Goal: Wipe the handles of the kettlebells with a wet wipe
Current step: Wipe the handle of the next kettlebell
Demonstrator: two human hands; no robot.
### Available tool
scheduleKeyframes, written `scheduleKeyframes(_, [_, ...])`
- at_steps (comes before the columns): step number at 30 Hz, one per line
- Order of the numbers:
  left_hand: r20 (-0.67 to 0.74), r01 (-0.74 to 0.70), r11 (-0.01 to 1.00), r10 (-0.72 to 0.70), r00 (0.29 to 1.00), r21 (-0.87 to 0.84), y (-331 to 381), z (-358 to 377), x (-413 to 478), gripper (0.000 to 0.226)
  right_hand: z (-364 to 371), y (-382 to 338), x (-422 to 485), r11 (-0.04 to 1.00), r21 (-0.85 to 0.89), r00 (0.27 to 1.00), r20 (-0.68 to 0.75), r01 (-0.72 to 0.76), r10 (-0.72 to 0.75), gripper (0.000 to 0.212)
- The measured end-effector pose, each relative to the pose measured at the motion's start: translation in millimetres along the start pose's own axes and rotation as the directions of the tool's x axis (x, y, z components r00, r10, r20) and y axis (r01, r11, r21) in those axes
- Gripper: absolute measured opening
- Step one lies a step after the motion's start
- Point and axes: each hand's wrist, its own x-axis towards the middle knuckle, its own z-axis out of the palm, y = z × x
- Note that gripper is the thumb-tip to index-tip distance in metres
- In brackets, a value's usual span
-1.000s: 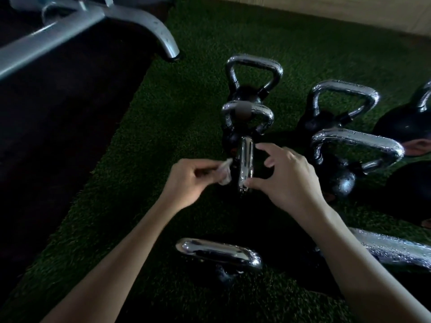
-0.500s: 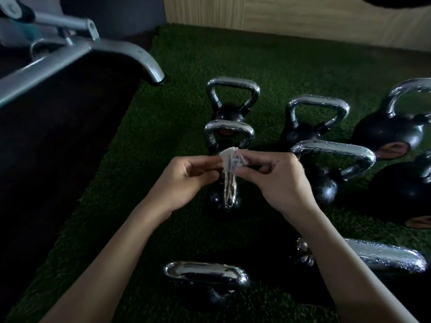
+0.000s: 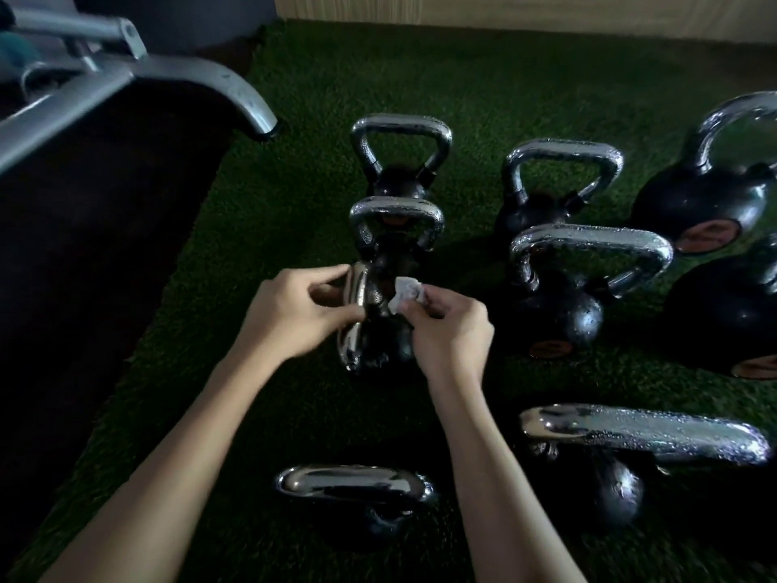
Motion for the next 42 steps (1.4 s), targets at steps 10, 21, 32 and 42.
scheduleKeyframes(10, [0.088,0.102,0.944,-0.078,0.993,-0.314,-74,-27,-31,0.066,60,18,7,0.988,0.018,0.941,0.301,0.156,-0.154,0.011])
scheduleKeyframes(21, [0.296,-0.001,0.976,0.068,0.953,-0.219,-71,-33,-25,0.126,54,11,28,0.947,-0.093,0.891,0.377,0.306,-0.251,0.017])
scheduleKeyframes(32, [0.137,-0.192,0.980,0.198,0.971,-0.057,-67,-28,-19,0.121,69,-10,37,0.836,-0.115,0.778,0.452,0.537,-0.437,0.012])
scheduleKeyframes(42, [0.068,-0.212,0.974,0.218,0.974,-0.076,-63,-20,-13,0.111,70,-16,39,0.816,-0.112,0.742,0.500,0.567,-0.447,0.016])
